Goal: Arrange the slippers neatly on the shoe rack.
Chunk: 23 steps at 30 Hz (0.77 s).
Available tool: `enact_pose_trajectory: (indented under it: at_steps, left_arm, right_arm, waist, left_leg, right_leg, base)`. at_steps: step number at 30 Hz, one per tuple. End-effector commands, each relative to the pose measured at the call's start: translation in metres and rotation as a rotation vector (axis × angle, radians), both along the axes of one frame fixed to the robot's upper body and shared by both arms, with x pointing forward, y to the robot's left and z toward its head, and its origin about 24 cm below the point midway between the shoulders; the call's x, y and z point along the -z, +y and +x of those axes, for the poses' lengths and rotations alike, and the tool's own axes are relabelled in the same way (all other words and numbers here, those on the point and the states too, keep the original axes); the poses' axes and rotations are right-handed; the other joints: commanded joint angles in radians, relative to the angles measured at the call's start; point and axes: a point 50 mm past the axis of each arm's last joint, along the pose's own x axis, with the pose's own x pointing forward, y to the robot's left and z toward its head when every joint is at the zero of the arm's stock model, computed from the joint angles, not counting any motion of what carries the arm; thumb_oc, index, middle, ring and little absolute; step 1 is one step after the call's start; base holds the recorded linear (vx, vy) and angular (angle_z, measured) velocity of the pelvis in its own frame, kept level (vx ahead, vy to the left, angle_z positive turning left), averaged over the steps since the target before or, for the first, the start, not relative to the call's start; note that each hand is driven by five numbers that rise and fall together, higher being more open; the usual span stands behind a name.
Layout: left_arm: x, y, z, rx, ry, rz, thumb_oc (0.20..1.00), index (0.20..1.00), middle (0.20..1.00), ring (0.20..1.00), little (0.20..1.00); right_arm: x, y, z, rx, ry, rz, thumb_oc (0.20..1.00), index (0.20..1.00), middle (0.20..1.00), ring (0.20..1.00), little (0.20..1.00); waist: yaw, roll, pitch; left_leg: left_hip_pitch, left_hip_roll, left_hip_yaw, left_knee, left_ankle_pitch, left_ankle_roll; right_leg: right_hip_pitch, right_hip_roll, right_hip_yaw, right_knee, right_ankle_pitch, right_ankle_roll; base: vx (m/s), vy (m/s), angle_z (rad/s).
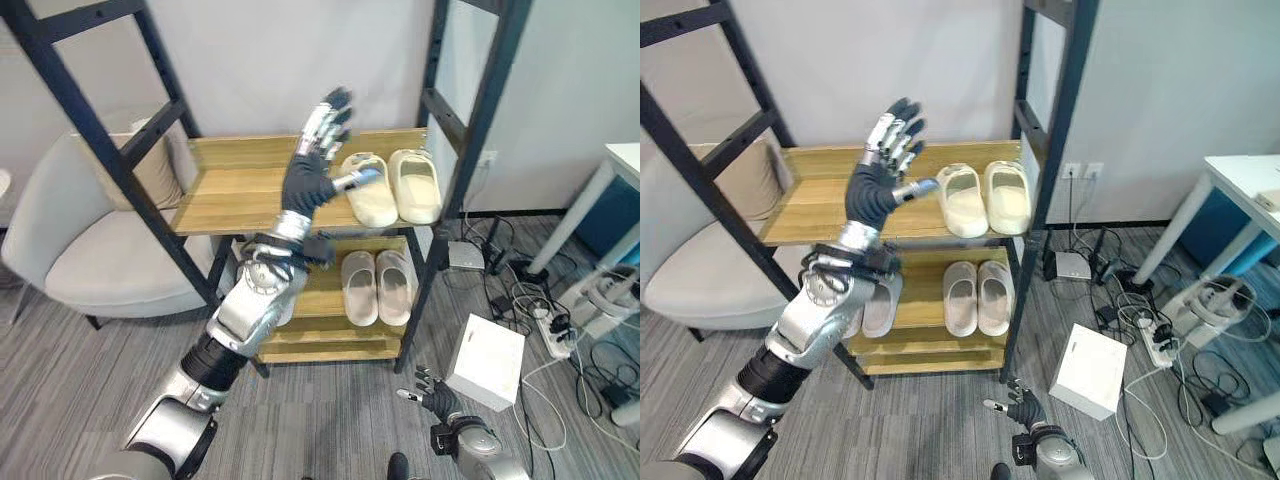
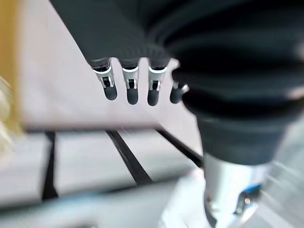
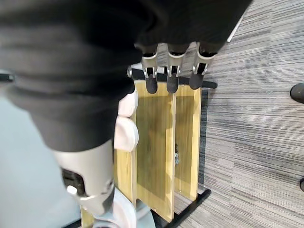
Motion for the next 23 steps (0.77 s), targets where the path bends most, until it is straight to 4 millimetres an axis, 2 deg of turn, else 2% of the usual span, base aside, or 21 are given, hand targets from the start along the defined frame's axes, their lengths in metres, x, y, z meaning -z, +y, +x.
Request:
enact_pose_trajectory:
  at_steps: [1,2,3,4,6,7,8,9,10,11,12,13,14,15,16,18,23]
  left_arm:
    - [0.014,-0.015,-0.004,0.188,0.036,0.114,1.0,1.0,1.0,1.0,1.0]
    - [0.014,-0.015,-0.004,0.188,0.036,0.114,1.0,1.0,1.0,1.0,1.0]
    - [0.05,-0.019,-0.02,0.314,0.162,0.211,1.0,1.0,1.0,1.0,1.0]
    - [0.05,-0.018,-0.02,0.314,0.163,0.211,1.0,1.0,1.0,1.0,1.0]
    - [0.085,-0.013,-0.025,0.328,0.307,0.259,1.0,1.0,1.0,1.0,1.0]
    - [0.085,-0.013,-0.025,0.328,0.307,0.259,1.0,1.0,1.0,1.0,1.0]
    - [0.123,-0.001,-0.033,0.308,0.453,0.323,1.0,1.0,1.0,1.0,1.0]
    - [0.14,0.007,-0.037,0.272,0.521,0.338,1.0,1.0,1.0,1.0,1.0]
    - [0.181,0.025,-0.047,0.18,0.695,0.348,1.0,1.0,1.0,1.0,1.0]
    - [0.181,0.025,-0.047,0.18,0.695,0.348,1.0,1.0,1.0,1.0,1.0]
    - [0.216,0.05,-0.06,0.053,0.831,0.387,1.0,1.0,1.0,1.0,1.0]
    - [0.216,0.05,-0.06,0.053,0.831,0.387,1.0,1.0,1.0,1.0,1.0]
    - [0.231,0.061,-0.065,-0.004,0.889,0.412,1.0,1.0,1.0,1.0,1.0]
    - [0.231,0.061,-0.065,-0.004,0.889,0.412,1.0,1.0,1.0,1.0,1.0]
    - [0.262,0.079,-0.077,-0.131,1.008,0.46,1.0,1.0,1.0,1.0,1.0]
    - [0.288,0.1,-0.09,-0.313,1.147,0.43,1.0,1.0,1.0,1.0,1.0]
    - [0.309,0.132,-0.109,-0.554,1.303,0.315,1.0,1.0,1.0,1.0,1.0]
  right_arm:
    - [-0.008,0.016,0.019,-0.026,-0.075,0.043,1.0,1.0,1.0,1.0,1.0]
    - [-0.008,0.016,0.019,-0.026,-0.075,0.043,1.0,1.0,1.0,1.0,1.0]
    - [-0.006,0.025,0.016,-0.065,-0.064,0.057,1.0,1.0,1.0,1.0,1.0]
    - [-0.006,0.025,0.016,-0.065,-0.064,0.058,1.0,1.0,1.0,1.0,1.0]
    - [-0.006,0.029,0.016,-0.086,-0.064,0.06,1.0,1.0,1.0,1.0,1.0]
    - [-0.006,0.029,0.015,-0.086,-0.064,0.061,1.0,1.0,1.0,1.0,1.0]
    - [-0.007,0.031,0.015,-0.118,-0.069,0.056,1.0,1.0,1.0,1.0,1.0]
    - [-0.008,0.03,0.015,-0.125,-0.071,0.052,1.0,1.0,1.0,1.0,1.0]
    - [-0.002,0.02,0.005,-0.132,-0.042,0.027,1.0,1.0,1.0,1.0,1.0]
    - [-0.002,0.02,0.005,-0.132,-0.042,0.027,1.0,1.0,1.0,1.0,1.0]
    - [-0.008,-0.008,0.006,-0.081,-0.061,-0.012,1.0,1.0,1.0,1.0,1.0]
    - [-0.008,-0.008,0.006,-0.081,-0.061,-0.012,1.0,1.0,1.0,1.0,1.0]
    - [-0.011,-0.015,0.009,-0.07,-0.073,-0.026,1.0,1.0,1.0,1.0,1.0]
    - [-0.011,-0.015,0.009,-0.07,-0.073,-0.026,1.0,1.0,1.0,1.0,1.0]
    - [-0.016,-0.018,0.011,-0.054,-0.103,-0.028,1.0,1.0,1.0,1.0,1.0]
    - [-0.018,-0.023,0.014,-0.012,-0.123,-0.042,1.0,1.0,1.0,1.0,1.0]
    - [-0.016,-0.028,0.014,0.082,-0.121,-0.044,1.0,1.0,1.0,1.0,1.0]
  waist:
    - [0.005,-0.022,0.012]
    - [0.004,-0.023,0.01]
    - [0.012,-0.025,0.016]
    - [0.013,-0.026,0.016]
    - [0.018,-0.027,0.023]
    - [0.017,-0.027,0.021]
    - [0.02,-0.031,0.026]
    - [0.021,-0.033,0.028]
    - [0.017,-0.034,0.036]
    - [0.016,-0.034,0.034]
    - [0.01,-0.038,0.04]
    - [0.009,-0.038,0.038]
    - [0.008,-0.039,0.039]
    - [0.008,-0.039,0.039]
    - [0.008,-0.044,0.043]
    - [0.009,-0.046,0.046]
    - [0.016,-0.05,0.05]
  left_leg:
    - [0.023,-0.021,-0.005,-0.001,-0.143,0.022]
    - [0.02,-0.022,-0.006,-0.001,-0.142,0.023]
    - [0.018,-0.02,-0.01,-0.001,-0.141,0.025]
    - [0.018,-0.02,-0.009,-0.001,-0.141,0.025]
    - [0.018,-0.019,-0.008,-0.001,-0.139,0.026]
    - [0.017,-0.019,-0.008,-0.001,-0.139,0.026]
    - [0.021,-0.018,-0.004,-0.001,-0.14,0.028]
    - [0.024,-0.018,-0.002,-0.001,-0.14,0.029]
    - [0.036,-0.016,0.005,-0.001,-0.145,0.031]
    - [0.033,-0.017,0.004,-0.001,-0.143,0.032]
    - [0.044,-0.014,0.01,-0.001,-0.147,0.031]
    - [0.041,-0.015,0.009,-0.001,-0.146,0.032]
    - [0.042,-0.015,0.01,-0.001,-0.145,0.033]
    - [0.043,-0.015,0.01,-0.001,-0.145,0.033]
    - [0.046,-0.015,0.01,-0.001,-0.145,0.033]
    - [0.042,-0.017,0.006,-0.001,-0.143,0.035]
    - [0.039,-0.02,0.002,-0.001,-0.14,0.037]
  right_leg:
    - [0.108,-0.015,-0.028,0.001,-0.209,0.073]
    - [0.106,-0.016,-0.029,0.001,-0.209,0.073]
    - [0.101,-0.014,-0.028,0.001,-0.208,0.073]
    - [0.101,-0.013,-0.027,0.001,-0.208,0.073]
    - [0.099,-0.011,-0.021,0.001,-0.207,0.072]
    - [0.098,-0.012,-0.022,0.001,-0.207,0.072]
    - [0.1,-0.009,-0.014,0.001,-0.208,0.07]
    - [0.101,-0.008,-0.01,0.001,-0.208,0.068]
    - [0.11,-0.005,0.0,0.001,-0.212,0.065]
    - [0.107,-0.006,-0.001,0.001,-0.211,0.065]
    - [0.116,-0.004,0.004,0.001,-0.216,0.061]
    - [0.114,-0.005,0.003,0.001,-0.215,0.061]
    - [0.115,-0.005,0.002,0.001,-0.216,0.06]
    - [0.115,-0.005,0.002,0.001,-0.216,0.06]
    - [0.119,-0.004,0.0,0.001,-0.218,0.058]
    - [0.119,-0.006,-0.004,0.001,-0.218,0.053]
    - [0.119,-0.007,-0.01,0.001,-0.221,0.05]
  base:
    - [0.0,0.0,0.0]
    - [-0.05,0.033,0.04]
    - [-0.04,0.023,0.01]
    - [-0.05,0.031,-0.01]
    - [-0.03,0.014,-0.06]
    - [-0.04,0.008,-0.1]
    - [-0.03,0.004,-0.05]
    - [-0.04,0.007,-0.07]
    - [-0.02,0.004,-0.07]
    - [-0.01,0.001,-0.15]
    - [-0.01,0.0,-0.08]
    - [0.0,0.001,-0.03]
    - [0.0,0.0,0.0]
    - [0.0,0.0,0.0]
    - [0.0,0.0,0.0]
    - [0.0,0.0,0.0]
    - [0.0,-0.004,0.06]
